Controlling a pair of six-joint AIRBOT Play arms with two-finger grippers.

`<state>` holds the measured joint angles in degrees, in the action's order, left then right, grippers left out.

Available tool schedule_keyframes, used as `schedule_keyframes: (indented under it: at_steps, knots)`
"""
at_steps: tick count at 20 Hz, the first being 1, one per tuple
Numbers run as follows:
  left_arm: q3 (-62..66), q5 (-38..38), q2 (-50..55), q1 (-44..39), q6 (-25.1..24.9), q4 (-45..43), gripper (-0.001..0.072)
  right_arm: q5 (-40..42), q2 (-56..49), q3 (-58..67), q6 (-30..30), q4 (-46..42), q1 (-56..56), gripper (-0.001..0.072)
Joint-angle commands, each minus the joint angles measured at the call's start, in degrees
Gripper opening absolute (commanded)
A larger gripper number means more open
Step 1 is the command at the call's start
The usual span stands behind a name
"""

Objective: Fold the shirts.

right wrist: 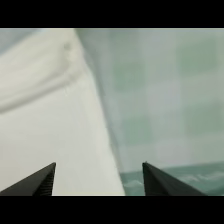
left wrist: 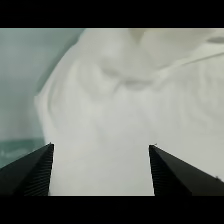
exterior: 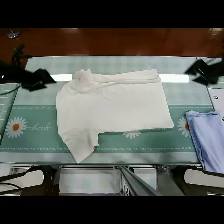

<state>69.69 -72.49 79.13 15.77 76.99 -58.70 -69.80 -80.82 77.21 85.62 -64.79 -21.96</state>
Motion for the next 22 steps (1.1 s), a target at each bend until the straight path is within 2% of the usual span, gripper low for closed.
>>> schedule_keyframes:
  at_steps: [1,4,7,11,12,15,18,19,20,21,22]
  knots:
    - [-20.37,-1.27,-11.21,9.79,0.68,-0.11,0.0701,2.71,14.16,-19.67,-1.99,-3.45,-5.16,0.0621]
    - [-38.66,2.99,-21.20,16.61,0.66,5.64,0.0701,10.84,30.69,-41.53,-7.85,14.05,-5.44,0.0621]
    - [-48.17,6.19,-23.67,17.53,0.63,10.32,0.0700,8.83,39.80,-52.96,-11.85,25.46,-5.44,0.0621]
    - [-52.81,6.58,-23.69,17.53,-0.68,11.50,0.0700,5.27,43.54,-56.39,-12.17,25.24,-5.44,0.0621]
    - [-53.57,7.28,-23.69,17.49,-2.25,13.84,0.0700,5.25,43.54,-56.39,-12.24,25.24,-5.44,0.0621]
    - [-56.17,9.05,-23.61,16.70,-11.30,25.68,0.0698,5.88,43.54,-56.39,-11.89,25.29,-5.44,0.0621]
    - [-57.18,8.63,-23.58,13.68,-12.31,26.67,0.0694,9.53,43.47,-55.91,-9.68,23.96,-6.45,0.0621]
    - [-57.13,8.55,-23.58,13.14,-12.52,26.62,0.0557,10.67,43.47,-55.21,-8.61,22.01,-8.31,0.0621]
    - [-56.87,8.02,-23.61,13.16,-13.79,26.75,0.0212,11.04,43.47,-54.62,-7.17,18.82,-10.58,0.0621]
    - [-56.19,7.23,-23.63,13.18,-14.88,26.82,0.0039,10.29,43.47,-54.25,-5.11,14.93,-13.25,0.0621]
    - [-55.23,6.62,-23.69,13.20,-14.88,26.80,0.0040,8.46,43.47,-54.25,-4.33,11.69,-15.67,0.0621]
